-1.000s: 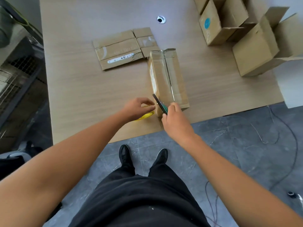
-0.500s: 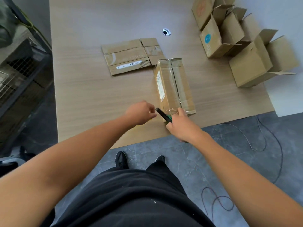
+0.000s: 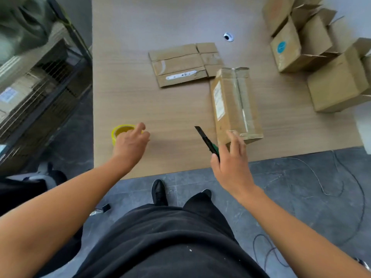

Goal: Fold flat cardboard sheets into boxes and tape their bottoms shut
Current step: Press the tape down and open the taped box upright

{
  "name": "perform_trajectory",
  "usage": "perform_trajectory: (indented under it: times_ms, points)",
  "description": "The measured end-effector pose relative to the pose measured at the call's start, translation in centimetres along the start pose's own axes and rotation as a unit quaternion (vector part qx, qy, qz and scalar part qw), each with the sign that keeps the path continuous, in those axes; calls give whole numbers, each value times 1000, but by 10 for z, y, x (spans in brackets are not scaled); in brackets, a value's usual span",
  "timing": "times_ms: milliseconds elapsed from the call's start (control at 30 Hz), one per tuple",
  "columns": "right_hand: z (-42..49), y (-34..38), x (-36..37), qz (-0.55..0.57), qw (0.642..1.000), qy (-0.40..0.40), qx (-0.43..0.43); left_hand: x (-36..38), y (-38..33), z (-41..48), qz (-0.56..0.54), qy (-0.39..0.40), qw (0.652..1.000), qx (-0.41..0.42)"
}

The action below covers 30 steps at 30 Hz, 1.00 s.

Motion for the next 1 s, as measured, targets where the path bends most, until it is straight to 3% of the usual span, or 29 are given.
perform_trajectory:
  times_ms: [67,133,267,467,600,767,900,1000]
  points:
    - [4,27,12,50,998,19,-16,12,20,-16,11,-1,1000,1]
    - [20,52,36,115,988,98,-9,22,33,-27,-13,-21,1000,-8]
    - [58,88,100,90,983,160,-2,29,41,-33,-89,-98,991,-22]
    - [92,115,145,-8,992,127,-3,42,39,-38,-66,-85,992,-65]
    - [98,112,136,10,988,154,-13,35,33,-42,-75,-41,990,-112]
    - [98,78,65,88,992,55,-72,1,0,-18,-126,-66,981,-134]
    - [86,12,3,182,981,-63,0,-23,-75,26,-255,-88,957,-106]
    - [68,-56,-10,209,972,-85,71,-25,-153,51,-366,-68,924,-80]
Point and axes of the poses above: each hand's wrist, its own z-axis towards the middle knuckle, its own x-axis out of the palm, y = z × x, the point moved 3 cm from there along z, towards the middle knuckle, and after that the axes turned 7 degrees about -z, right-handed, at the moved point
